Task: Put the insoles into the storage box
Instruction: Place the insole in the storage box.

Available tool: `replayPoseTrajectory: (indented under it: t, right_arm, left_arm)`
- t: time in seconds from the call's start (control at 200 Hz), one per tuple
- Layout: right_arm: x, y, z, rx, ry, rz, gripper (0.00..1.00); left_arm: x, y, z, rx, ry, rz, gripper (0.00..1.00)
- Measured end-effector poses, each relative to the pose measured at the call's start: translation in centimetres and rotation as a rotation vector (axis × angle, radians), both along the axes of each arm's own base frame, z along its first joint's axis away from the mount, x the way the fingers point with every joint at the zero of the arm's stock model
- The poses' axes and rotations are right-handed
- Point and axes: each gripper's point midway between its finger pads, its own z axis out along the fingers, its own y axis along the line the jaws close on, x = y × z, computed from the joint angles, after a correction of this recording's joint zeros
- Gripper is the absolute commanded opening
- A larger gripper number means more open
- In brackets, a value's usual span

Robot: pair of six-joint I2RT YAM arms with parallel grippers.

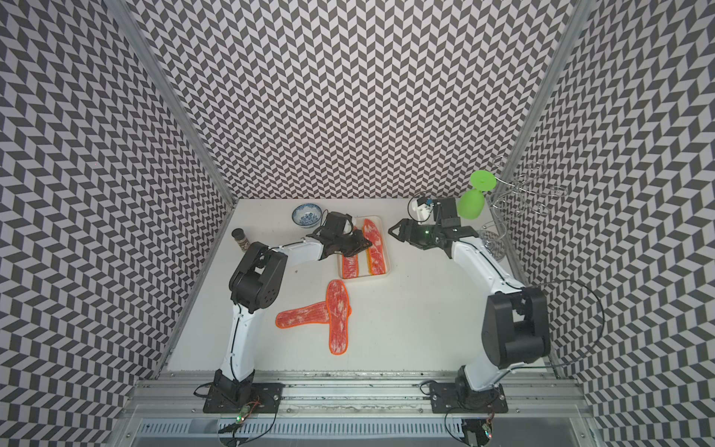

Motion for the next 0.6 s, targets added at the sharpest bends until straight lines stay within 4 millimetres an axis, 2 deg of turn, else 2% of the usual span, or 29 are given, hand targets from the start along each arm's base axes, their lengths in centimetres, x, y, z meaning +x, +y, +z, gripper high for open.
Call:
replayPoseTrajectory:
  t: [0.28, 0.601]
  right_arm:
    - [-0.1, 0.1, -0.1, 0.005, 0.002, 0.005, 0.70]
    - [-0.1, 0.1, -0.1, 0.009, 0.000, 0.009, 0.70]
  left_arm:
    - [0.0, -0.1, -1.5, 0.030, 0.022, -0.016, 0.23]
    - [0.2, -0.1, -1.0, 0.069, 0.015, -0.034, 0.39]
